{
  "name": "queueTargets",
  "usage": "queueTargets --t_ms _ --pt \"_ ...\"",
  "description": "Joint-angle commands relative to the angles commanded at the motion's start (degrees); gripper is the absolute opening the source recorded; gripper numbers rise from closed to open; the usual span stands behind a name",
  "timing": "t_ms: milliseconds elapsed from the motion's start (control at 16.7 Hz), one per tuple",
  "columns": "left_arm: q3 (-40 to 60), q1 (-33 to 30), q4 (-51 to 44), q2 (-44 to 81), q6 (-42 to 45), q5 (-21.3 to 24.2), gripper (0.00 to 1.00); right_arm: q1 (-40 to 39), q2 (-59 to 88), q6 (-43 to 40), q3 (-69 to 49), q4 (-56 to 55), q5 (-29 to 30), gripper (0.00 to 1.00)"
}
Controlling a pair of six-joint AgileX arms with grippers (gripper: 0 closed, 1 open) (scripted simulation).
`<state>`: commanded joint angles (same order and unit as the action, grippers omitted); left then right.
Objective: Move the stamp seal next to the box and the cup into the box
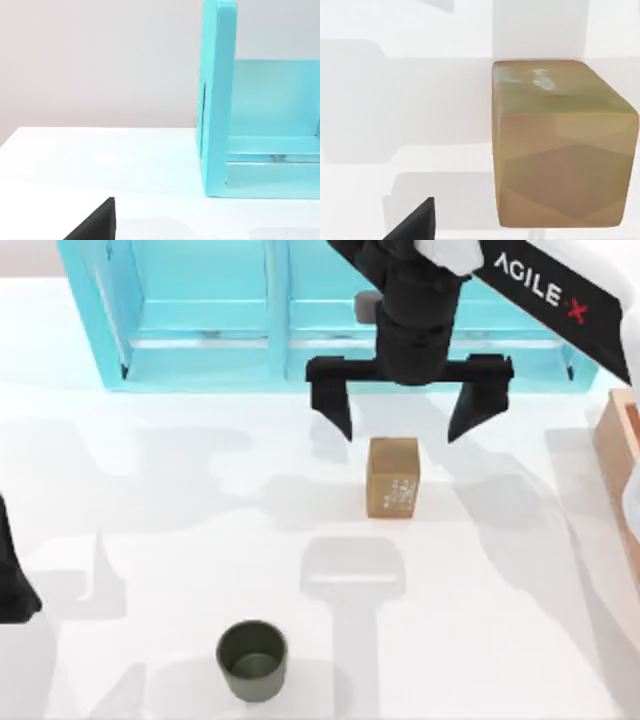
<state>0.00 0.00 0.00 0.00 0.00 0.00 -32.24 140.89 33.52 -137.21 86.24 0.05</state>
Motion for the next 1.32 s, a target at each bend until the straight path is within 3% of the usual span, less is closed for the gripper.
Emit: queueTargets --t_ms 300,720,1020,1320 --pt "0.0 0.0 0.0 0.0 0.0 0.0 1.00 0.1 -0.3 -0.1 2.5 -2.4 0.0 1.00" --pt "0.0 0.0 0.0 0.0 0.0 0.0 1.00 -0.1 -0.4 0.1 18.0 -17.7 0.0 1.00" --pt "0.0 0.0 0.0 0.0 0.0 0.0 1.00 -0.1 -0.3 0.1 18.8 -18.5 0.0 1.00" --pt "0.0 0.0 0.0 0.0 0.0 0.0 1.00 -0.1 -0.3 0.1 18.8 -18.5 0.0 0.62"
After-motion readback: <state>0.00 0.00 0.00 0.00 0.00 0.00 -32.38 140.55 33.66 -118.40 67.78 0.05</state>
